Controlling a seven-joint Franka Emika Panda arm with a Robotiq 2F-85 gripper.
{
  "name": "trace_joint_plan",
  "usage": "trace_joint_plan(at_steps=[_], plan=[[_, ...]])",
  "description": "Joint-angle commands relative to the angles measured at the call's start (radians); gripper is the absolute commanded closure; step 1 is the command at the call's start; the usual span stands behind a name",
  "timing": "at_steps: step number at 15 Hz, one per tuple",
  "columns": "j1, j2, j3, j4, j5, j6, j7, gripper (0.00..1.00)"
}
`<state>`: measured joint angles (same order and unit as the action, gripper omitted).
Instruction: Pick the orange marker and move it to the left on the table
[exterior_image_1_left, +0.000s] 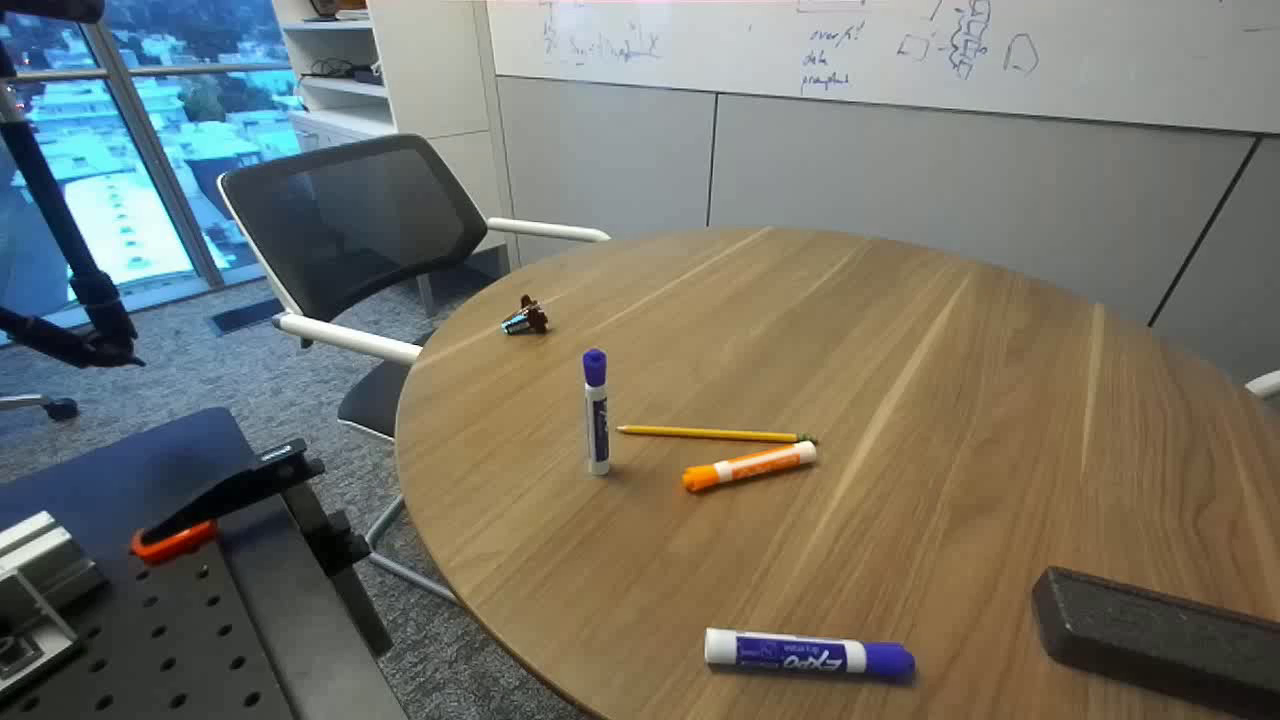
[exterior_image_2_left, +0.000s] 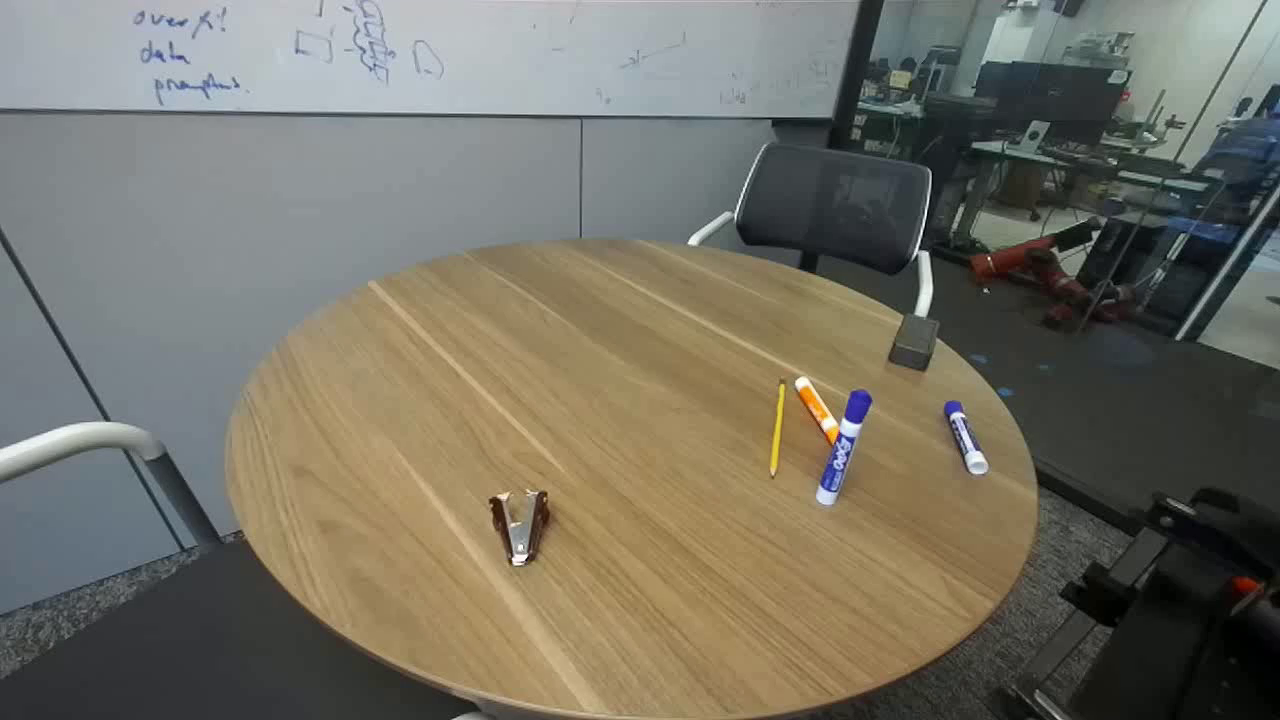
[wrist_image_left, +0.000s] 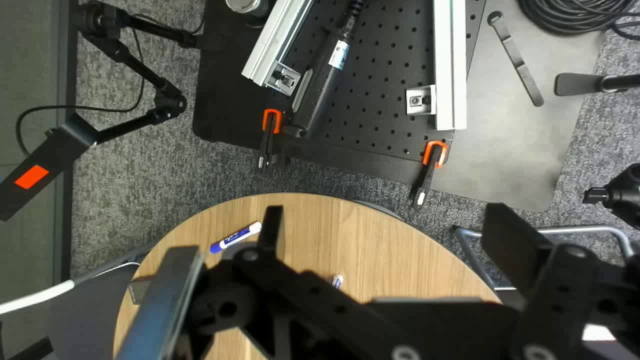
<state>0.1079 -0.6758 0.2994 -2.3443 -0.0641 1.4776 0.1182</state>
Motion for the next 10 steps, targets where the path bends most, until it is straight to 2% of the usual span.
trace_joint_plan(at_steps=[1, 6, 10], plan=[[0.029, 0.007, -0.021, 0.003, -0.011, -0.003, 0.015, 0.00], [0.029, 0.007, -0.021, 0.003, -0.011, -0.003, 0.015, 0.00], [-0.013, 0.170, -0.029, 0.081, -0.015, 0.069, 0.058, 0.00]])
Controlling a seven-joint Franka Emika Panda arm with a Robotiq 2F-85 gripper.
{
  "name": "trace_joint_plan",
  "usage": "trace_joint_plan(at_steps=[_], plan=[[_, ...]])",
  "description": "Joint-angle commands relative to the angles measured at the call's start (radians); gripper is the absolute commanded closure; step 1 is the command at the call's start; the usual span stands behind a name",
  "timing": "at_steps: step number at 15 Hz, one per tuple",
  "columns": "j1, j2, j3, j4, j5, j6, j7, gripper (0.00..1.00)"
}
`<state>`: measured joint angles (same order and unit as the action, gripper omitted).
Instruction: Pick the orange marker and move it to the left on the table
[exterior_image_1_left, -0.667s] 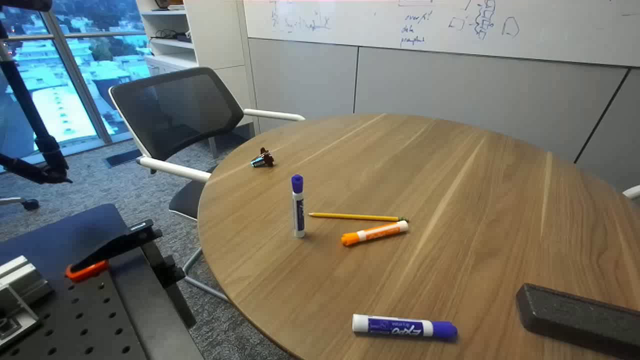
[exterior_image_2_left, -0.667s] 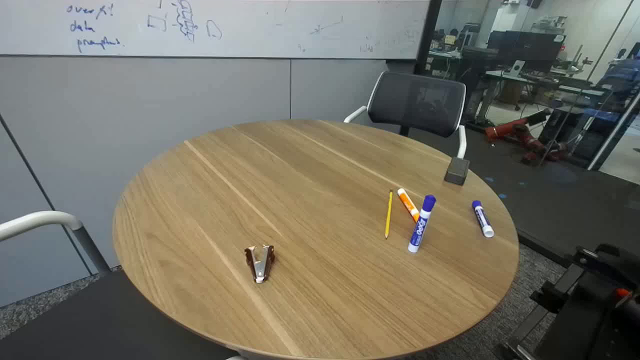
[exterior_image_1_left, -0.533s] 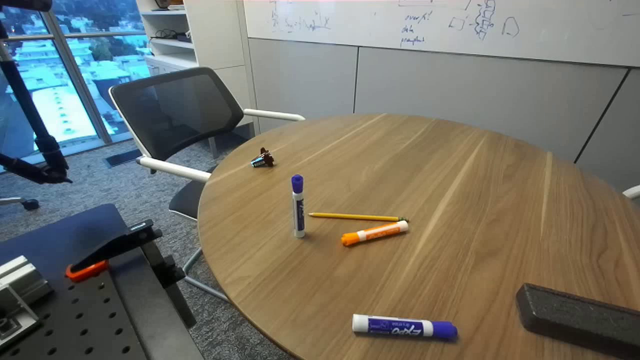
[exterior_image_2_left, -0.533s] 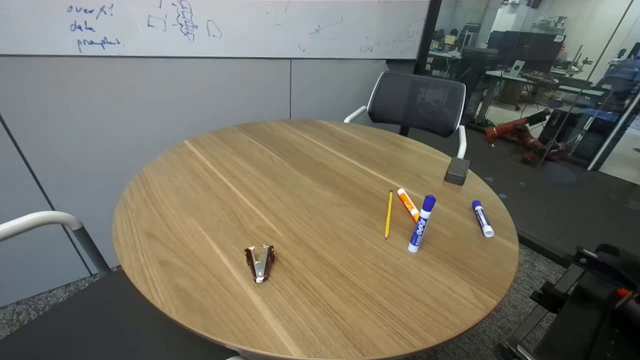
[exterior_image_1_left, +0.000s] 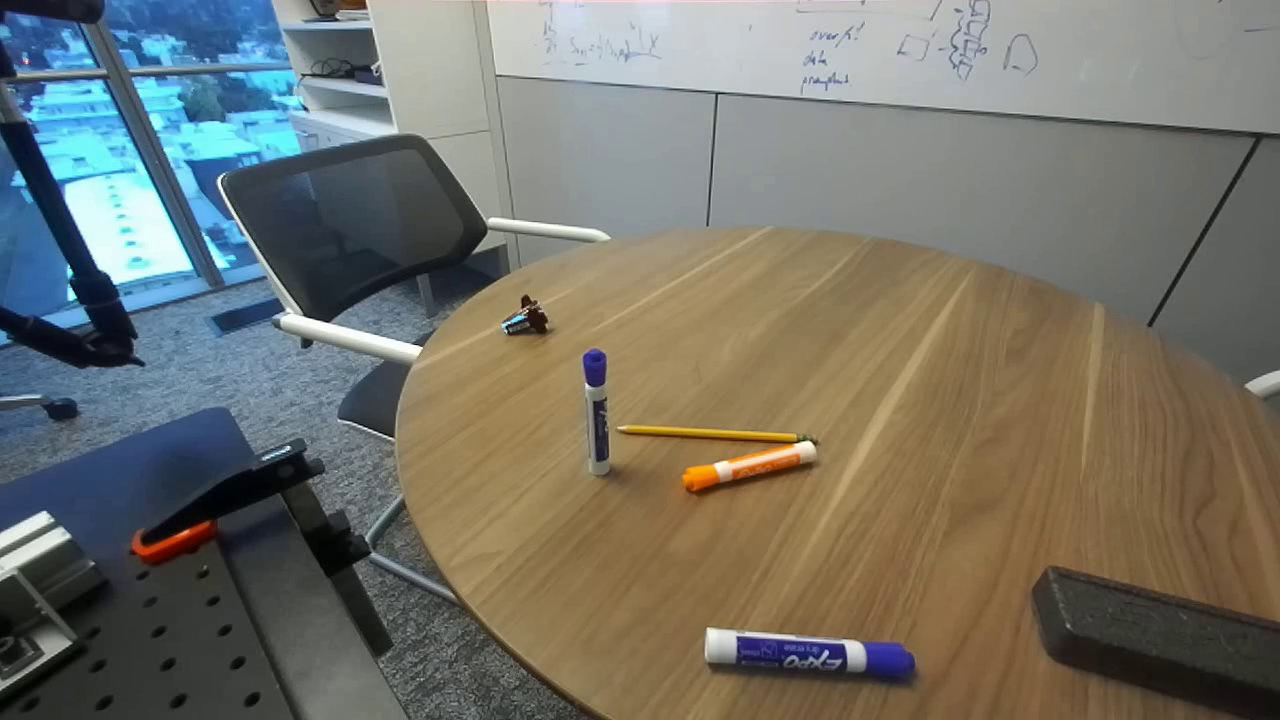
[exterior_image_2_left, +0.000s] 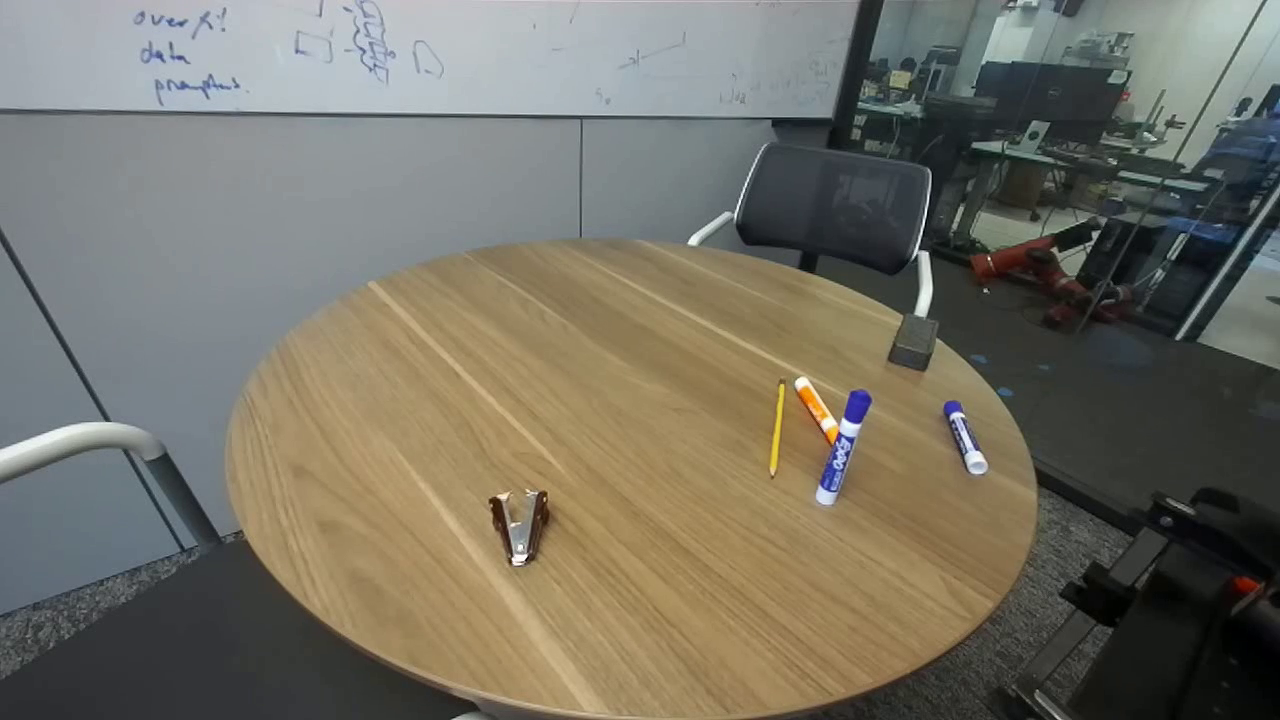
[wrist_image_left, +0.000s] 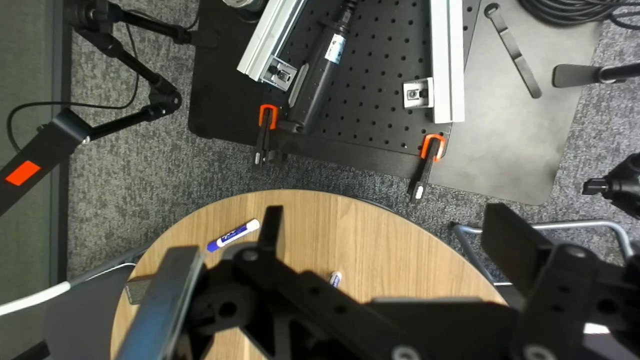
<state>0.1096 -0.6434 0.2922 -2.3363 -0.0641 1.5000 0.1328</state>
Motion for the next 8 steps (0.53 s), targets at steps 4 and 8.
trace_joint_plan(at_steps=[4, 8], plan=[[-0.073, 0.358, -0.063, 0.175, -0.047, 0.181, 0.109, 0.00], [-0.106, 0.587, -0.132, 0.331, -0.040, 0.318, 0.154, 0.00]])
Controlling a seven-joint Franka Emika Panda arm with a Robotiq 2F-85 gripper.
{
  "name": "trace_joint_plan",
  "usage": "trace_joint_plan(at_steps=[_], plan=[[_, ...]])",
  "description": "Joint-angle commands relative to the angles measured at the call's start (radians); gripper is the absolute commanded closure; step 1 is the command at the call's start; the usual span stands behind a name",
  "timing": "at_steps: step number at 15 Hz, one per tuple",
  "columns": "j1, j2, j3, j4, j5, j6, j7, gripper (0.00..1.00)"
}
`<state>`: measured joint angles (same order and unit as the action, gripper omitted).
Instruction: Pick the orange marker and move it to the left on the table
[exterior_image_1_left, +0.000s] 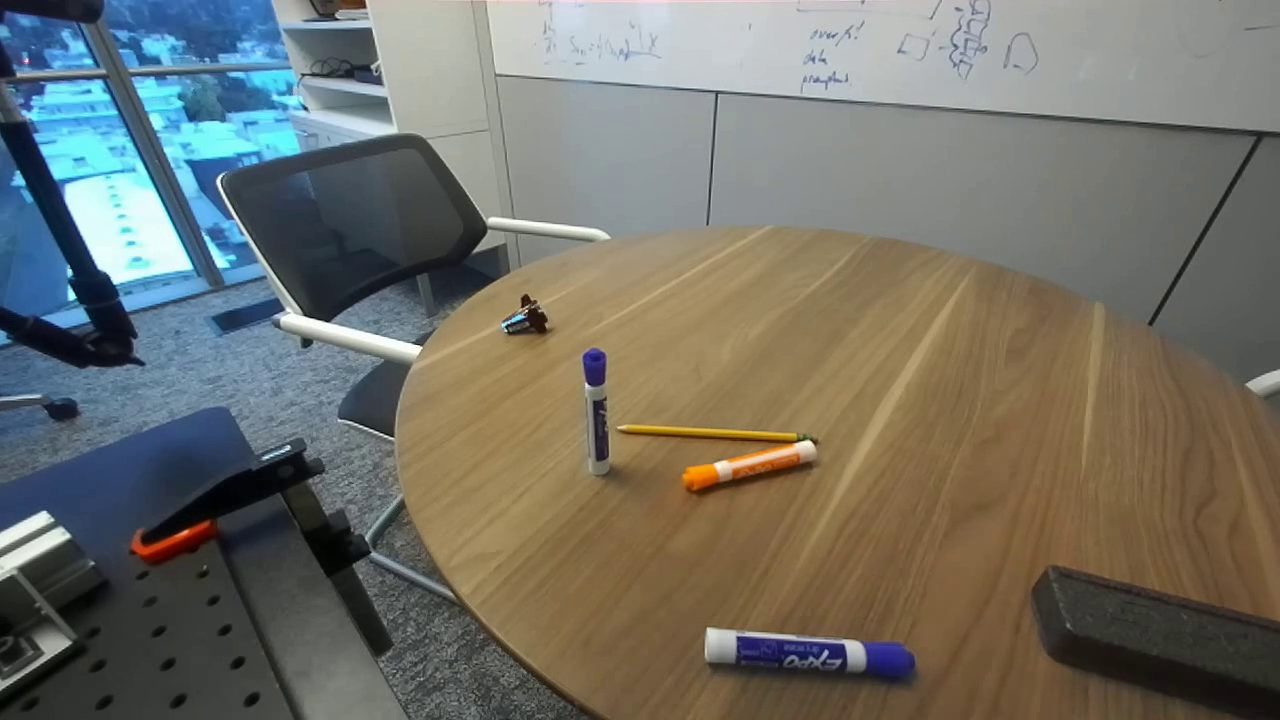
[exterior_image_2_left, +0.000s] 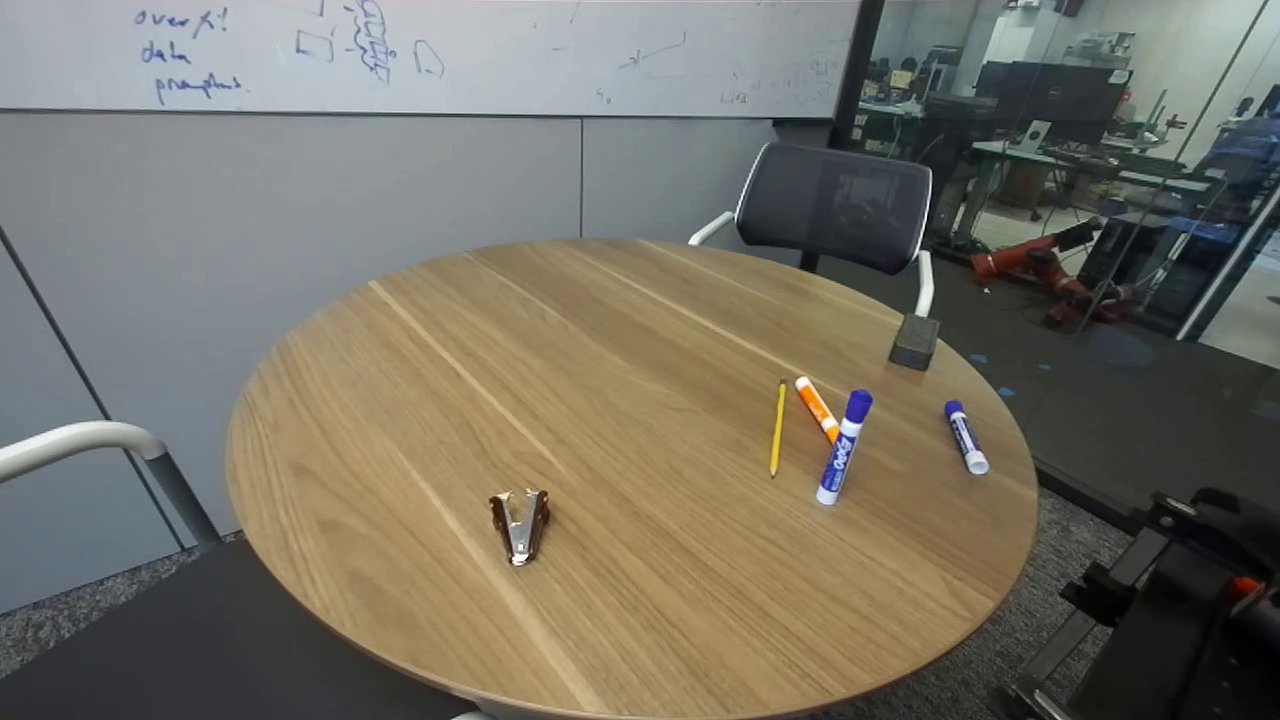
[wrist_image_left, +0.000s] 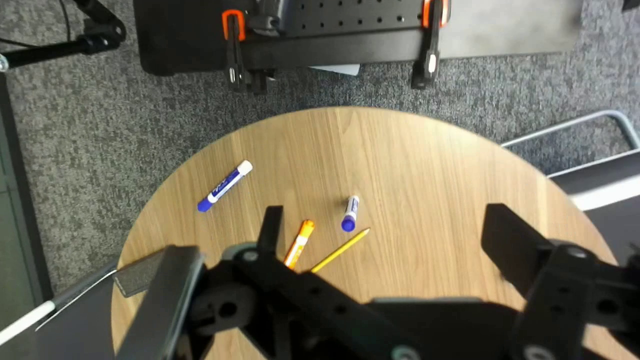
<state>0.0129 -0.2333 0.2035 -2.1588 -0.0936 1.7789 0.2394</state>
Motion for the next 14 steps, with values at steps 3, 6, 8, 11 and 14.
trace_joint_plan(at_steps=[3, 6, 8, 11, 14], plan=[[-0.018, 0.354, -0.102, 0.263, -0.030, 0.107, 0.070, 0.00], [-0.022, 0.525, -0.170, 0.355, -0.038, 0.187, 0.056, 0.00], [-0.022, 0.640, -0.212, 0.407, -0.045, 0.246, 0.053, 0.00], [-0.017, 0.778, -0.261, 0.462, -0.044, 0.306, 0.055, 0.00], [-0.027, 0.874, -0.286, 0.499, -0.021, 0.342, 0.036, 0.00]])
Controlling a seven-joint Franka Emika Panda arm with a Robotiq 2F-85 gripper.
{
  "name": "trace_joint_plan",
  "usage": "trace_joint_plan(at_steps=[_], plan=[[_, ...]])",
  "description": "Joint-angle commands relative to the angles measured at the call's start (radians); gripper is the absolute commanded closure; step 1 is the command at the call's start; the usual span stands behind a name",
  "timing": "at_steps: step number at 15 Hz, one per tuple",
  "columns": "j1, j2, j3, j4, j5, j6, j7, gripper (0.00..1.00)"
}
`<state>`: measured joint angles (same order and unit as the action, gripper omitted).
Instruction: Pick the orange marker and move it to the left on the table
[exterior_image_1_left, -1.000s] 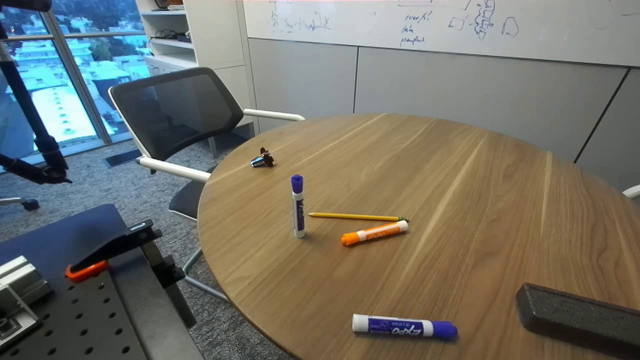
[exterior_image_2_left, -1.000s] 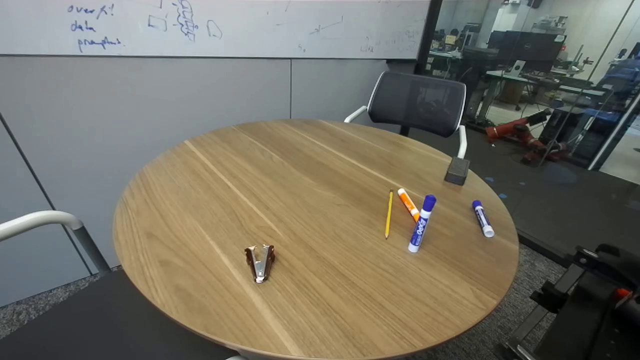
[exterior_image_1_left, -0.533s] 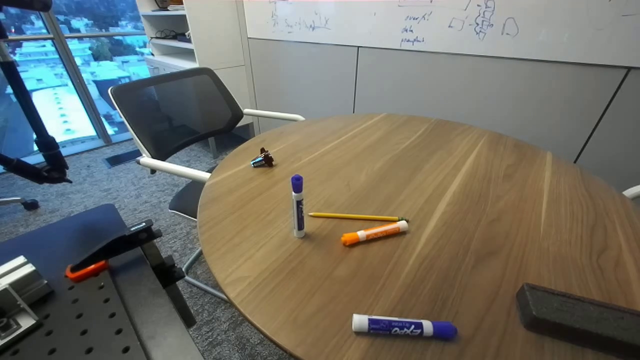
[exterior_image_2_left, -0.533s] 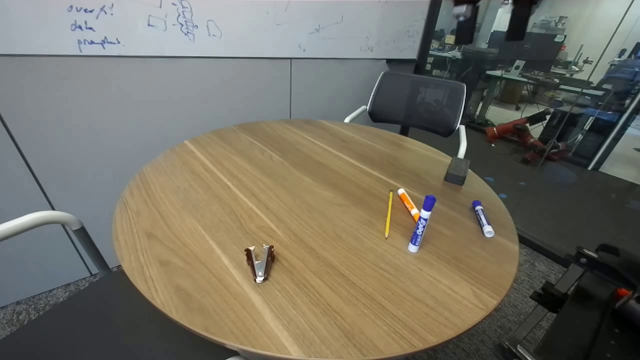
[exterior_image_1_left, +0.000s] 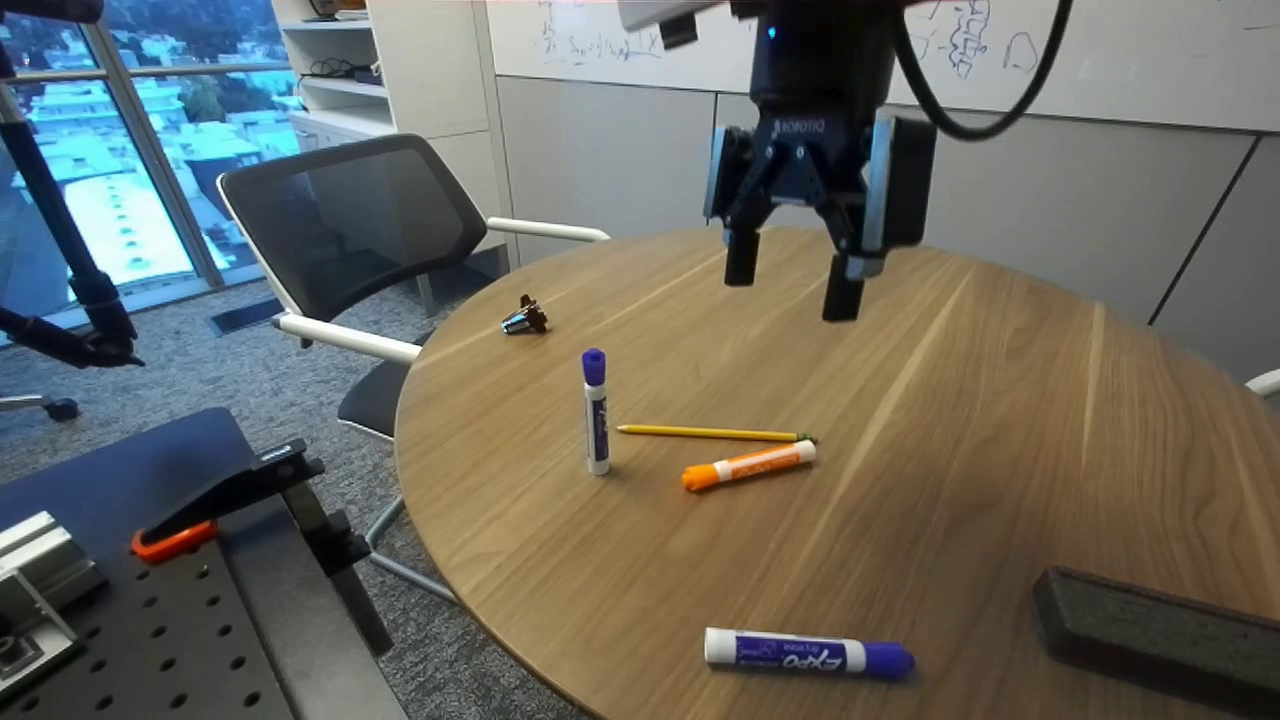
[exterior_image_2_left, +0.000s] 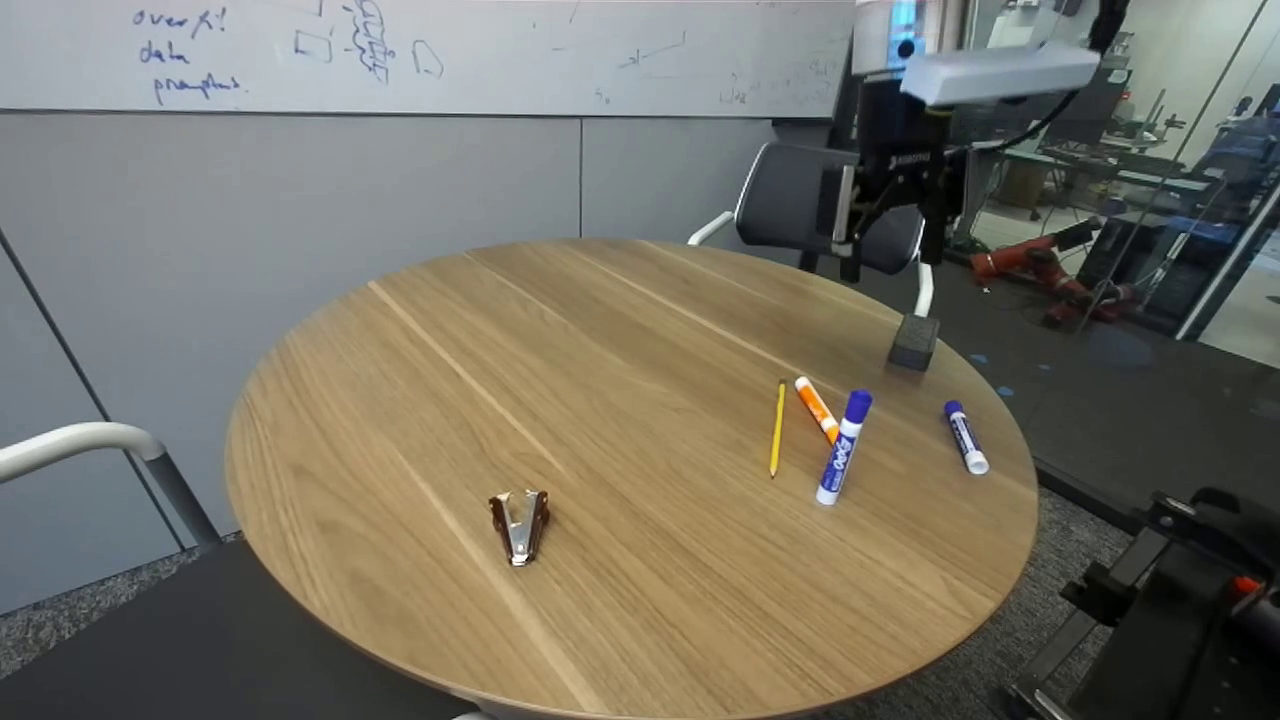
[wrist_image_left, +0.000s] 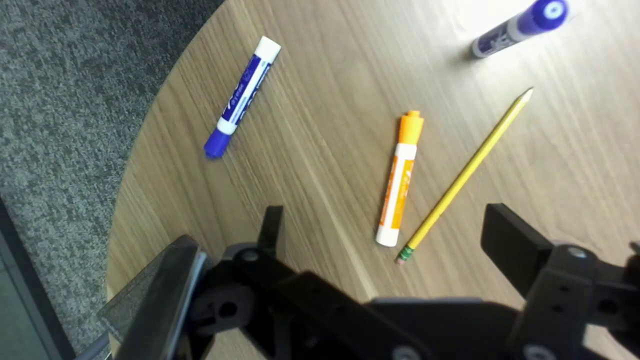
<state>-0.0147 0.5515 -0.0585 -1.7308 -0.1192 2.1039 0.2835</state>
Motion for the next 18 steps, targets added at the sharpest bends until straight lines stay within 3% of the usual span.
trace_joint_plan(at_steps=[1, 8, 18], plan=[[-0.003, 0.112, -0.026, 0.080, 0.013, 0.021, -0.018, 0.00], [0.008, 0.215, -0.035, 0.125, 0.024, -0.004, 0.002, 0.00], [0.004, 0.331, -0.025, 0.138, 0.089, 0.116, 0.008, 0.00]])
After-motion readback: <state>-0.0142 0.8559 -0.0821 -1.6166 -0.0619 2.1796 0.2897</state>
